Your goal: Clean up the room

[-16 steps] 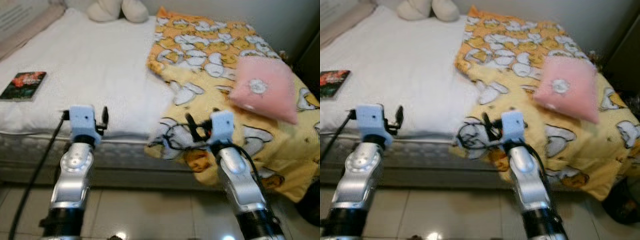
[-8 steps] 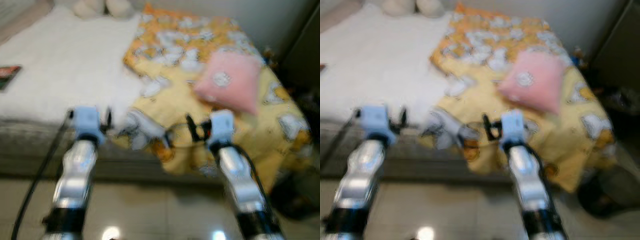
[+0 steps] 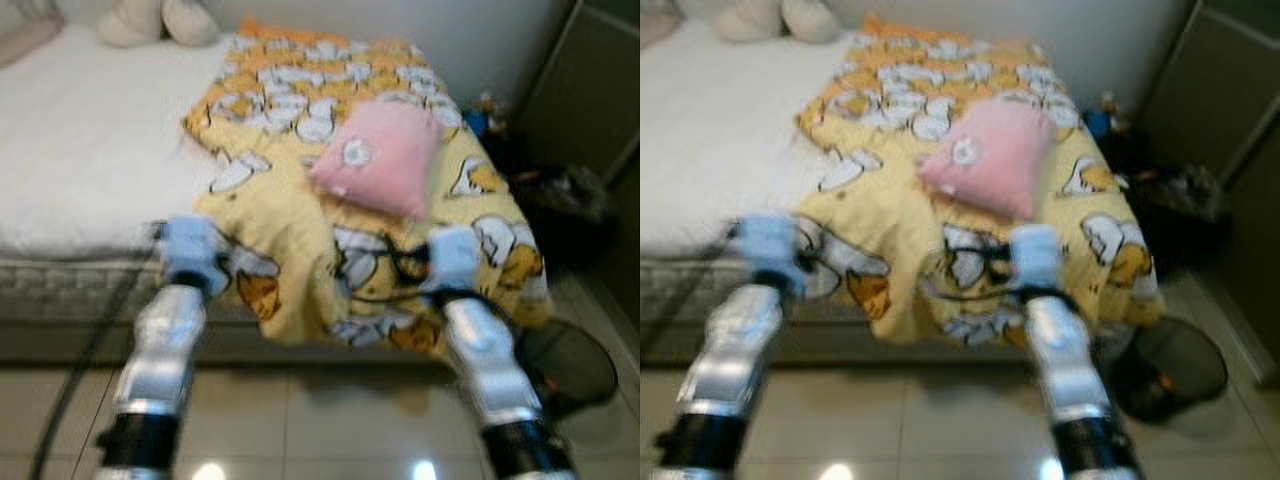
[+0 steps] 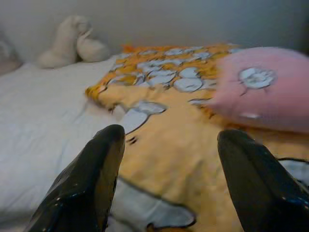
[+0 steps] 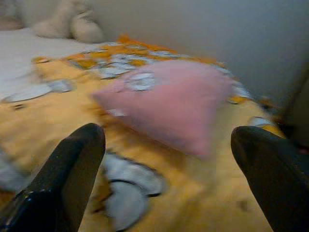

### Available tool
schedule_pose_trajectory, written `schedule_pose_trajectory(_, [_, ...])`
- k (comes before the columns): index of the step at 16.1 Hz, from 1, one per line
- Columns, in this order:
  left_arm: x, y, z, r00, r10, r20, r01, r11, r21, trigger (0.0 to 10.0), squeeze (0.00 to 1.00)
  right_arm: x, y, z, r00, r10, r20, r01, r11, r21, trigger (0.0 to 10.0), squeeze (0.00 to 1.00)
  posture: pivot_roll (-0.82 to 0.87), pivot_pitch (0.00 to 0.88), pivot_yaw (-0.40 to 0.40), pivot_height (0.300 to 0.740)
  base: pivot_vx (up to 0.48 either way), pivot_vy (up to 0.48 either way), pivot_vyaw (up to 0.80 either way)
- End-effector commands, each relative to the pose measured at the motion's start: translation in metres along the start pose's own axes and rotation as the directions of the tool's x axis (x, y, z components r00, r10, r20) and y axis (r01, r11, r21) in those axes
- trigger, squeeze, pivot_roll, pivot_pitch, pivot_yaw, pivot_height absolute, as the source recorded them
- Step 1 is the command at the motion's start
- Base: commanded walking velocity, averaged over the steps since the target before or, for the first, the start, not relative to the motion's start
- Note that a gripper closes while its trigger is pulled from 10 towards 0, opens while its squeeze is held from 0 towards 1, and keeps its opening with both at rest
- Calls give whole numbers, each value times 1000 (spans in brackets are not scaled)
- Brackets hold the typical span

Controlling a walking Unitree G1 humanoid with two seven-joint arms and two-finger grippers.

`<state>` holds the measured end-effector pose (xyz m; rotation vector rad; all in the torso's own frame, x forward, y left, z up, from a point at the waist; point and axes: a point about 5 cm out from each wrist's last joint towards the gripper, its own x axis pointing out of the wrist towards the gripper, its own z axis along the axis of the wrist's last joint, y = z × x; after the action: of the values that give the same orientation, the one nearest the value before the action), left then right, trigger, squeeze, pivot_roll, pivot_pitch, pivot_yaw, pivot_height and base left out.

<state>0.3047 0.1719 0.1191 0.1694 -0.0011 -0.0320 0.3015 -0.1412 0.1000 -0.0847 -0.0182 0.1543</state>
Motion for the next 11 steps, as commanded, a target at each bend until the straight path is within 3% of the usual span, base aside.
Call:
schedule_pose_trajectory(1, [1,11,0,999,43,0,-42,998,39,10000,0,5,8,6,999,22,27,-22,1000,13,10000,157,-98,0,-22,740,259,-401,0])
schedule_pose_trajectory(3, [1,10,4,999,33,26,-34,999,32,10000,0,4,8,6,999,23,27,-23,1000,13,10000,157,-98,3,-22,740,0,0,0])
schedule_pose_trajectory(5, [3,14,5,998,67,19,-67,998,-12,10000,0,5,8,6,999,24,27,-24,1000,10,10000,153,-102,6,-24,740,480,0,0])
schedule_pose_trajectory(11, [5,6,8,999,37,37,-36,999,-17,10000,0,7,5,7,999,15,30,-15,1000,9,10000,157,-106,12,-23,740,480,0,0])
